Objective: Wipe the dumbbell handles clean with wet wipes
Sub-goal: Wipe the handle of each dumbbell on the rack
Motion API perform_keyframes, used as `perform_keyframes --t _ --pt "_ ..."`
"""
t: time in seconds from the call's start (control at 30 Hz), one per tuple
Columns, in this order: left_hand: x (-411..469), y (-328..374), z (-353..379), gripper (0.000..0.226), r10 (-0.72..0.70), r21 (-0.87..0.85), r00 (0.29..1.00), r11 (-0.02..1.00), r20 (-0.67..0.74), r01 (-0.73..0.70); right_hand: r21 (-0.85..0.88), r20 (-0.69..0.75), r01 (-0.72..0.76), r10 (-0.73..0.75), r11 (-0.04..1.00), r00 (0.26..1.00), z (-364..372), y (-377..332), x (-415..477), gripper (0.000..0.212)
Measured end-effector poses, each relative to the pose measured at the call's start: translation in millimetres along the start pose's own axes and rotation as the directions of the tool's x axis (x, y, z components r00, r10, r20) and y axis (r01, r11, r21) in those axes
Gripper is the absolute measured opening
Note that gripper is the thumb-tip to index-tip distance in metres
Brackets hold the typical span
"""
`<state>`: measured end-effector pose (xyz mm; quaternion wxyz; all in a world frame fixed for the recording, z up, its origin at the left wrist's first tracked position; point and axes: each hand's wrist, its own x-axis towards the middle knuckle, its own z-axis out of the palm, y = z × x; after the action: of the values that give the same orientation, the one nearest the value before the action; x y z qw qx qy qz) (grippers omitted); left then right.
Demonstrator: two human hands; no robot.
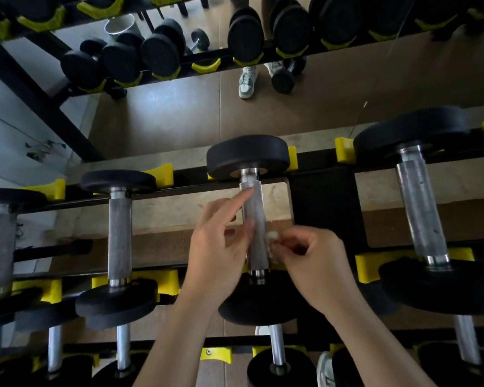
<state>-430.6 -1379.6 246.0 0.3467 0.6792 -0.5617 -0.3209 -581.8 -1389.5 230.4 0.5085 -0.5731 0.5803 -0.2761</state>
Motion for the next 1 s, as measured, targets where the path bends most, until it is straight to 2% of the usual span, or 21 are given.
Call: perform_keyframes --t 0.07,0.1,0.23,0.27,0.33,0.43,0.57,0.67,0.73,0.83,0.9,1.0 --pt "-8.1 -0.8 1.3 0.047 -0.009 0.027 1.0 1.0 -0.003 0.009 -0.007 0.095 -0.044 0.044 0.999 0.995 -6.1 1.3 -6.2 0.008" --pt "-11.9 -0.7 1.2 0.047 -0.015 0.025 1.0 1.0 -0.008 0.015 -0.005 0.095 -0.04 0.041 0.999 0.995 -5.9 -0.5 -4.7 0.008" --pt "-24.9 4.0 -1.0 0.042 -0.074 0.007 0.997 0.997 -0.025 0.074 -0.043 -0.163 0.088 -0.094 0.995 0.982 -1.9 -21.7 34.6 0.013" --pt "-27.5 5.8 -1.4 0.041 -0.087 0.011 0.996 0.996 -0.026 0.088 -0.082 -0.176 0.127 -0.139 0.989 0.974 -2.7 -26.2 41.7 0.01" --pt "-33.3 8.9 -2.3 0.042 -0.118 0.0 0.993 0.993 -0.027 0.118 -0.157 -0.065 0.143 -0.154 0.977 0.986 -4.4 -22.6 35.1 0.009" --pt "-40.5 11.6 -0.3 0.044 -0.143 -0.011 0.989 0.99 -0.039 0.142 -0.215 0.156 0.087 -0.053 0.973 0.986 -10.0 -2.7 4.2 0.015" --pt "-46.4 13.8 5.3 0.038 -0.204 -0.059 0.976 0.978 -0.07 0.2 -0.294 0.201 0.144 -0.086 0.945 0.976 -18.1 -0.7 9.7 0.014" --pt "-52.2 19.5 5.7 0.03 -0.242 -0.096 0.966 0.968 -0.087 0.234 -0.261 0.249 0.198 -0.133 0.945 0.959 -19.7 -3.0 3.0 0.006" --pt "-54.0 21.6 5.2 0.025 -0.241 -0.077 0.968 0.969 -0.069 0.236 -0.234 0.353 0.204 -0.113 0.95 0.929 -25.2 -5.5 -1.1 0.006" --pt "-51.7 23.2 5.4 0.018 -0.284 -0.047 0.958 0.958 -0.044 0.282 -0.221 0.558 0.188 -0.034 0.957 0.829 -34.8 -14.6 5.0 0.015" --pt "-48.1 24.7 6.0 0.014 -0.36 -0.108 0.932 0.928 -0.029 0.355 -0.26 0.576 0.234 -0.044 0.937 0.816 -31.5 -18.3 9.6 0.018" --pt "-44.7 24.8 4.2 0.017 -0.441 -0.274 0.897 0.867 -0.036 0.416 -0.342 0.49 0.372 -0.174 0.863 0.854 -17.2 -20.7 11.2 0.018"
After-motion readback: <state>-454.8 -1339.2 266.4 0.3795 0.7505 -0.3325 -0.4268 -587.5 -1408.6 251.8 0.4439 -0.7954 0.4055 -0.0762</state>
